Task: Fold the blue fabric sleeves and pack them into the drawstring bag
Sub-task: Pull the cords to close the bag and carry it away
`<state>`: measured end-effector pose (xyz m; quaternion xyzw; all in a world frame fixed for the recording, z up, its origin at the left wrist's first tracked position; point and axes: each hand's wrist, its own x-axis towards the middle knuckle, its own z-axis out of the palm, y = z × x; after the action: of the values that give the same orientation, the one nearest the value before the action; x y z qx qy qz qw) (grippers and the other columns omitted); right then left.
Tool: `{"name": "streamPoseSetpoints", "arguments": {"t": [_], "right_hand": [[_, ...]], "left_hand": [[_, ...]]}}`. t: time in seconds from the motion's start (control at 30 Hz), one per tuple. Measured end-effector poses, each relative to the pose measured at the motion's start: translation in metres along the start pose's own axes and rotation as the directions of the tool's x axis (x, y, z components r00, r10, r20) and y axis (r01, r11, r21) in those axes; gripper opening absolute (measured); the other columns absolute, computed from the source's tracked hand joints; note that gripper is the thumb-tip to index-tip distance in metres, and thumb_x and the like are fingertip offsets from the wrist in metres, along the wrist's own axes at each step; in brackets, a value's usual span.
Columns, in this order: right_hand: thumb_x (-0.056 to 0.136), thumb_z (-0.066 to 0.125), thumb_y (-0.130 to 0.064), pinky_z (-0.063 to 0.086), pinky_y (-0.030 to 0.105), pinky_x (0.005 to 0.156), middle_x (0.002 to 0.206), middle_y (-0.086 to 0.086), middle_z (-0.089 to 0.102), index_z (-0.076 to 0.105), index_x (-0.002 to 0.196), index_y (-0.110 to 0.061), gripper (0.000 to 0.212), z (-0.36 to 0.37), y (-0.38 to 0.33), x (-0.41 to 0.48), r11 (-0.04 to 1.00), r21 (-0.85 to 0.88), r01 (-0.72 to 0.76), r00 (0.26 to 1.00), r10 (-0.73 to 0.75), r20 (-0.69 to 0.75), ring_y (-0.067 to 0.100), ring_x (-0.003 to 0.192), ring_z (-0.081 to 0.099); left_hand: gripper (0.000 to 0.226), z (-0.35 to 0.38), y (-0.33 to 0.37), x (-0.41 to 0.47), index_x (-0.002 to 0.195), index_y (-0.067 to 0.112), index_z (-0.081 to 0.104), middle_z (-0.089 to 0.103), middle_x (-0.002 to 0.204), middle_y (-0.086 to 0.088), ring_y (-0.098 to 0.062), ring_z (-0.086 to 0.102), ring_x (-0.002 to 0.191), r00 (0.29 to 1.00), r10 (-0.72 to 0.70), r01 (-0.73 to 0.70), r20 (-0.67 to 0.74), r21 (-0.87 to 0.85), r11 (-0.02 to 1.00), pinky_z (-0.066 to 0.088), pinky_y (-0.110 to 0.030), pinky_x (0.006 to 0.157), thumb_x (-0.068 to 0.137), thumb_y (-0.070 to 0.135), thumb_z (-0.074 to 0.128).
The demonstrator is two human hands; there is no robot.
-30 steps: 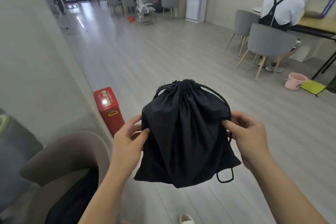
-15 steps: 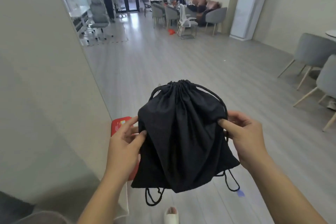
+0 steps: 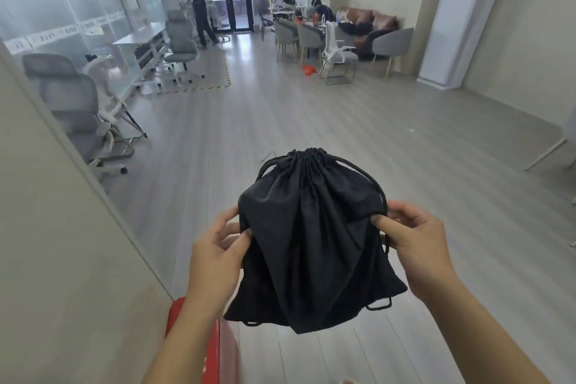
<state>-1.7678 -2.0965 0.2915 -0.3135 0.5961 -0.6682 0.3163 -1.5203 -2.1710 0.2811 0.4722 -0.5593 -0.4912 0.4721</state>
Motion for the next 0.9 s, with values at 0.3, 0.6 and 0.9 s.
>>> {"name": "streamPoseSetpoints", "arguments": {"t": [0.3, 0.6, 0.9], "right_hand": [[0.082, 0.073, 0.003, 0.055, 0.035, 0.069, 0.076, 0.011, 0.077, 0.079, 0.081, -0.016, 0.021, 0.122, 0.043, 0.276, 0.996, -0.087, -0.034, 0.952, 0.059, 0.301, 0.024, 0.069, 0.073], [0.081, 0.075, -0.002, 0.059, 0.043, 0.080, 0.085, 0.004, 0.077, 0.077, 0.087, -0.026, 0.025, 0.348, 0.079, 0.476, 0.994, -0.108, 0.013, 0.824, 0.050, 0.565, 0.027, 0.084, 0.074], [0.083, 0.073, 0.001, 0.057, 0.032, 0.073, 0.081, 0.000, 0.078, 0.072, 0.089, -0.025, 0.027, 0.603, 0.105, 0.593, 0.995, -0.100, 0.018, 0.696, 0.059, 0.716, 0.018, 0.077, 0.074]], "left_hand": [[0.038, 0.026, -0.033, 0.225, 0.114, 0.032, 0.069, 0.077, 0.085, 0.002, -0.017, 0.073, 0.076, 0.942, -0.086, 0.085, -0.326, -0.015, 0.996, 0.058, -0.031, 0.059, 0.091, 0.001, 0.067], [0.053, -0.039, -0.056, 0.426, 0.094, 0.055, 0.069, 0.075, 0.085, 0.005, -0.008, 0.071, 0.076, 0.776, -0.089, 0.115, -0.624, 0.001, 0.993, 0.060, -0.038, 0.065, 0.092, 0.002, 0.067], [0.048, -0.168, -0.088, 0.629, 0.100, 0.053, 0.061, 0.072, 0.090, 0.014, -0.003, 0.070, 0.082, 0.633, -0.108, 0.128, -0.767, -0.034, 0.991, 0.058, -0.034, 0.069, 0.096, 0.005, 0.061]]}}
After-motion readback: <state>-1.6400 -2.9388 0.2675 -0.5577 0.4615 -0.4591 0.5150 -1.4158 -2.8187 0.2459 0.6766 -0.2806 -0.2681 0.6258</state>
